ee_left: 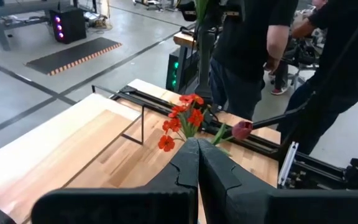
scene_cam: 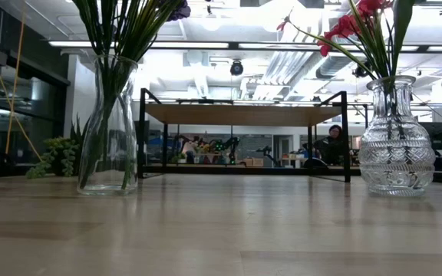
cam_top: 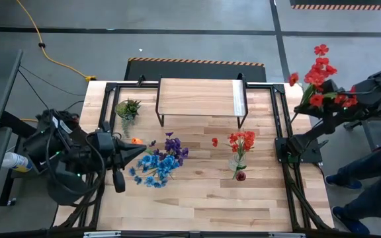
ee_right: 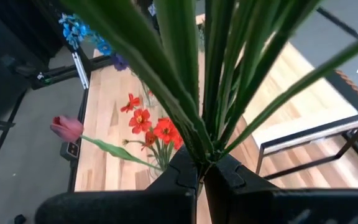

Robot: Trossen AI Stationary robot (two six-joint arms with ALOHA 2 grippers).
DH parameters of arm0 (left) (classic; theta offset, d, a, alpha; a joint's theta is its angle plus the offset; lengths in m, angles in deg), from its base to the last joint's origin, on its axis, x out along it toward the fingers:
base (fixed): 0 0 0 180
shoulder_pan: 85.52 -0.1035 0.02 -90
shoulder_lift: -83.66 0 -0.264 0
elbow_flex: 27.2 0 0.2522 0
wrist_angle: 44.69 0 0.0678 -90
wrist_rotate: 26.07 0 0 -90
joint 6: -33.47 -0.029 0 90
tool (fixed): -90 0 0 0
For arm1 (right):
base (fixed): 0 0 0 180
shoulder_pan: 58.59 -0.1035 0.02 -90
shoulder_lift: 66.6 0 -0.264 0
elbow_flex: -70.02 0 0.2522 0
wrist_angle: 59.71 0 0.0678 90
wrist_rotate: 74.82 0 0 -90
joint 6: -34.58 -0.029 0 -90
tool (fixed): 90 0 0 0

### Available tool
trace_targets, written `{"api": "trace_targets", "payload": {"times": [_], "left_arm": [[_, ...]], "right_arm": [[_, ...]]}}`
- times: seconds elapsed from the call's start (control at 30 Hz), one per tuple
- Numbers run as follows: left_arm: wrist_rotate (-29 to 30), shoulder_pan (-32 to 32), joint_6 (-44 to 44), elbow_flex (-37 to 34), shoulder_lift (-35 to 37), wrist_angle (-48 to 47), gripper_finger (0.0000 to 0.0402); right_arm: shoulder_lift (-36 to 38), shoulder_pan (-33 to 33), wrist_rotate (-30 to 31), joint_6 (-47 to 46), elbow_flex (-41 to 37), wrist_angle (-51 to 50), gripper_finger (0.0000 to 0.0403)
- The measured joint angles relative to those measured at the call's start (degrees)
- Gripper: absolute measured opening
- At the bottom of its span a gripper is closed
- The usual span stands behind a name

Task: Pick and place flowers into a vace then onto a shelf
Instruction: Put the red flower into the right transparent bin

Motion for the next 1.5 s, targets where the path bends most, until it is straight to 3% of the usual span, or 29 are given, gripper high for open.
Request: {"api": "trace_targets", "payload": {"times": [0.73,1.33,1.5], "left_arm": [[1.65,1.15,7.15,-0.02,-0.09,-4.83,0.0042],[1.63,1.12,7.47,-0.02,-0.09,-5.81,0.0042],[1.64,1.12,7.48,-0.02,-0.09,-6.29,0.0042]], "right_arm": [[14.27,0.0,-5.74,-3.38,-25.47,17.94,0.0],[14.38,0.0,-5.19,-1.63,-29.18,24.89,0.0],[14.33,0.0,-5.15,-1.41,-33.54,29.1,0.0]]}}
